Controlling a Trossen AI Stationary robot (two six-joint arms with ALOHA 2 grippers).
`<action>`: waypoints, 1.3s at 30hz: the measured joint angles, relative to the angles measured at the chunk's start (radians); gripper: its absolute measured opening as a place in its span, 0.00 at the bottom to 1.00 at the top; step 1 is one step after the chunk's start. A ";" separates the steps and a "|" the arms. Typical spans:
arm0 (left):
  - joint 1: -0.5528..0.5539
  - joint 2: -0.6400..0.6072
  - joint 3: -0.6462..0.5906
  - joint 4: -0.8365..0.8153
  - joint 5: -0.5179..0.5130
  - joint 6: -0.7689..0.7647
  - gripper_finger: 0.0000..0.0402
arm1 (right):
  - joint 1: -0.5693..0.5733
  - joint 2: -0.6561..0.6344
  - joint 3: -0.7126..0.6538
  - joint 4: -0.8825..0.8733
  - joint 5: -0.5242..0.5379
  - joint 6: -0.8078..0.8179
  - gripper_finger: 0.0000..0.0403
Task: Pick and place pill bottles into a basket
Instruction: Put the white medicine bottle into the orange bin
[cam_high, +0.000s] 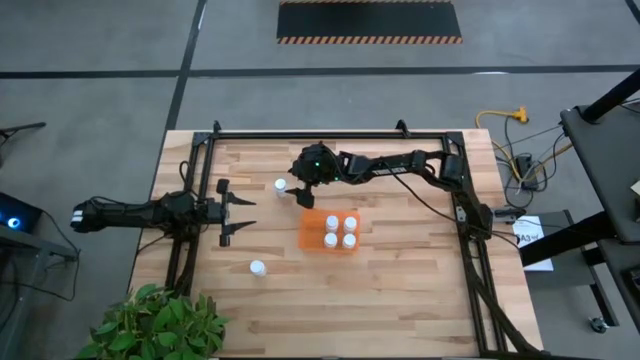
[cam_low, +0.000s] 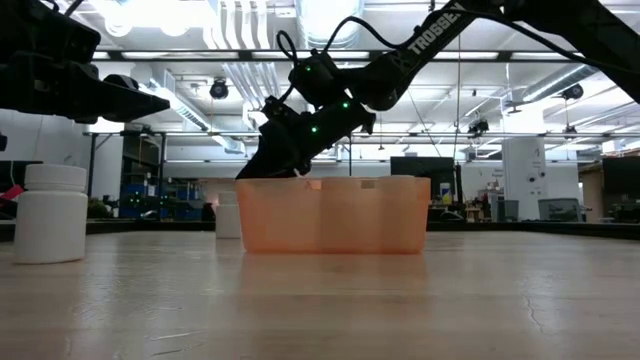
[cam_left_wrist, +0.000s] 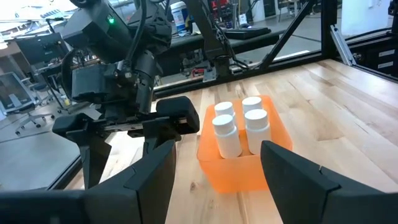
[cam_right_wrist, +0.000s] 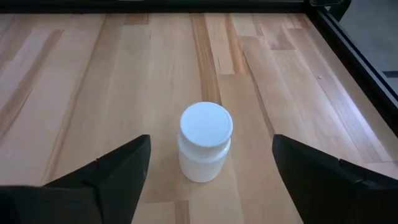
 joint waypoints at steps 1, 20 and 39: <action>0.000 0.000 0.000 0.000 0.000 0.000 0.54 | 0.000 0.000 0.000 0.003 0.000 -0.001 0.81; 0.000 0.002 0.000 0.000 0.000 0.000 0.54 | -0.005 0.085 0.040 0.068 0.000 0.009 0.81; 0.000 0.005 0.000 0.000 0.000 0.000 0.54 | -0.007 0.150 0.151 -0.011 -0.020 0.014 0.81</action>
